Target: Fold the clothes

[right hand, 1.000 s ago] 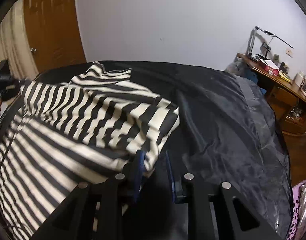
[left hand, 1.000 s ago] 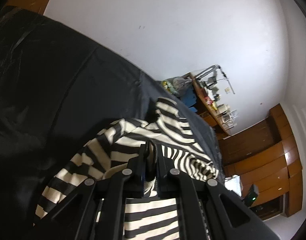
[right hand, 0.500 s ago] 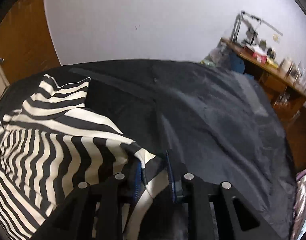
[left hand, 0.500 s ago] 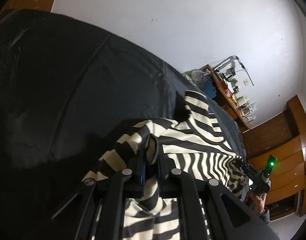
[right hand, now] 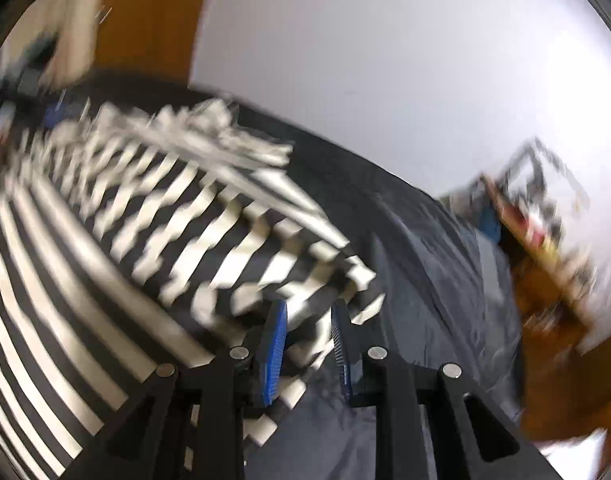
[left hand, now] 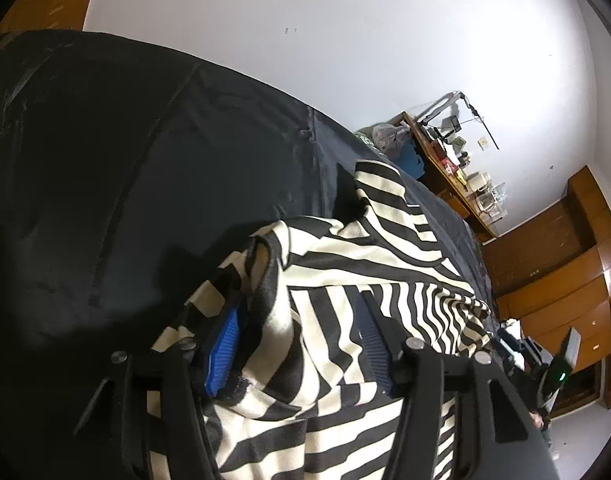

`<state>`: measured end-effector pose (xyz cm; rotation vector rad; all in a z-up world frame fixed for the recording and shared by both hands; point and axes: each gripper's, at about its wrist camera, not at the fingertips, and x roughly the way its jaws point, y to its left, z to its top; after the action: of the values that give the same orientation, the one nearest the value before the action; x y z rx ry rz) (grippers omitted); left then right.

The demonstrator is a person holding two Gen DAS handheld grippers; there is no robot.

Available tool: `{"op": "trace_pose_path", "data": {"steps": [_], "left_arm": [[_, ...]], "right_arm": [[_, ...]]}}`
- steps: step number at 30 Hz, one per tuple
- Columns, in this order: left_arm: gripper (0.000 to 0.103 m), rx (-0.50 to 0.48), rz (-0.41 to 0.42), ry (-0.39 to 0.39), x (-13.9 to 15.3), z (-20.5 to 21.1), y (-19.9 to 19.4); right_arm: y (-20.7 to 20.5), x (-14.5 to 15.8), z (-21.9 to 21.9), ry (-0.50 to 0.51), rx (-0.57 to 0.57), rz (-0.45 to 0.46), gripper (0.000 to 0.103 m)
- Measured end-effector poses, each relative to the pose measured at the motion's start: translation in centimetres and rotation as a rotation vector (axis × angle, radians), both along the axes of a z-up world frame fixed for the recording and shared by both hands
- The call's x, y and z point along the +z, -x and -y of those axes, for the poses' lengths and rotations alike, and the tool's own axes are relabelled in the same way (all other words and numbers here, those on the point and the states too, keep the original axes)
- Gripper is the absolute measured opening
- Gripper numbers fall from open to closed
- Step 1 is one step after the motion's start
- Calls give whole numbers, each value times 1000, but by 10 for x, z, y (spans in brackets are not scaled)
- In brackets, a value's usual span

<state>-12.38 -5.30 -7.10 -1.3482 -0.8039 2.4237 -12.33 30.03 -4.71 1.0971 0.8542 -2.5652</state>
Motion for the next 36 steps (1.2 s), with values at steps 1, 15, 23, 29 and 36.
{"op": "trace_pose_path", "data": {"steps": [1,15,23,29,36], "left_arm": [[62,0,0,-5,0,-1,0],[64,-5,23,-33,-11,5,-2],[65,-3,23,-29,-6,9,-13],[65,-2,29,-9,-7,9,-19],[70,-3,11,-7,0,6,-24]], "right_arm": [[-1,-8,7,-60,14,-1,24],[39,-28,15,8,33,73,29],[0,4,-65,380,-124,63,22],[-15,11,-78,393,-160,63,23],[6,16,-37,489,-90,135,23]]}}
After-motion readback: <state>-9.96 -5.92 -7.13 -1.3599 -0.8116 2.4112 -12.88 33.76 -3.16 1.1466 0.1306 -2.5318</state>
